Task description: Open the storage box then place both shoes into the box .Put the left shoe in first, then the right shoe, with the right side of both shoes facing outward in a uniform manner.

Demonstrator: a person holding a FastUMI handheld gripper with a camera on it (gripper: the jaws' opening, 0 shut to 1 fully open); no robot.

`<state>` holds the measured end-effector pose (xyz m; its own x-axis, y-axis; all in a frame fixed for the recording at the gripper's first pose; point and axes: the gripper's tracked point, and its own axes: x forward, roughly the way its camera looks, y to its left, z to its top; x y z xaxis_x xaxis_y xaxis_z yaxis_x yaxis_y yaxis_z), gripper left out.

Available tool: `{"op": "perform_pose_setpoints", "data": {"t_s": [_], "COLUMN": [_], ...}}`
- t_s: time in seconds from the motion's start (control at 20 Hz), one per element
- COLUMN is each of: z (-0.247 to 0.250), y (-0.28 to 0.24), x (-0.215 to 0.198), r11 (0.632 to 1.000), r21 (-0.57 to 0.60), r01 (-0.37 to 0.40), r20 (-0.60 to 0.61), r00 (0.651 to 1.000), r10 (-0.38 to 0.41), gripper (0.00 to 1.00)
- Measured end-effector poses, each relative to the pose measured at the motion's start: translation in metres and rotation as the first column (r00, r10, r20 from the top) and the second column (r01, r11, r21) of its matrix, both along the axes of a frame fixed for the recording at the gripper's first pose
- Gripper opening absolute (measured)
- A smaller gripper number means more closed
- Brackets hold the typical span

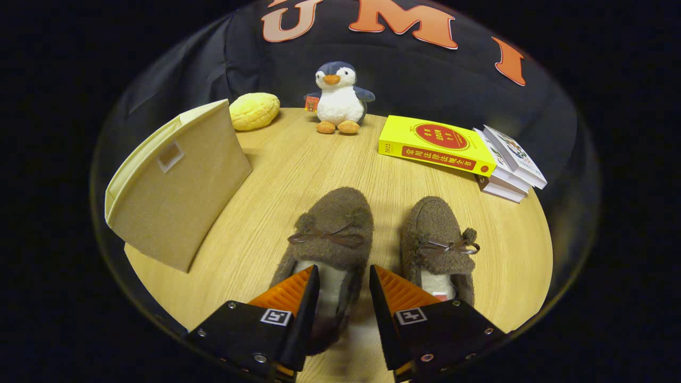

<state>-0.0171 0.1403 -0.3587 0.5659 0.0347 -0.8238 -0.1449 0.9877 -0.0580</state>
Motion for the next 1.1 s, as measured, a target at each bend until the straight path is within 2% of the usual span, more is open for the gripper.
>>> {"op": "perform_pose_setpoints", "data": {"t_s": [0.2, 0.35, 0.5, 0.6, 0.8, 1.1], "z": [-0.012, -0.016, -0.019, -0.017, 0.005, 0.072], "y": [0.001, -0.002, -0.005, -0.003, 0.009, 0.032], "x": [0.016, 0.022, 0.025, 0.024, 0.026, 0.036], "r11": [1.0, 0.999, 0.998, 0.997, 0.991, 0.997], "r21": [0.009, -0.011, -0.021, 0.01, 0.088, 0.045], "r01": [0.012, 0.039, 0.056, 0.074, 0.096, 0.068], "r20": [0.024, 0.048, 0.063, 0.059, 0.072, 0.153], "r00": [1.0, 0.998, 0.997, 0.995, 0.992, 0.985], "r10": [-0.013, -0.038, -0.055, -0.075, -0.103, -0.074], "gripper": [0.35, 0.27, 0.11, 0.05, 0.03, 0.03]}}
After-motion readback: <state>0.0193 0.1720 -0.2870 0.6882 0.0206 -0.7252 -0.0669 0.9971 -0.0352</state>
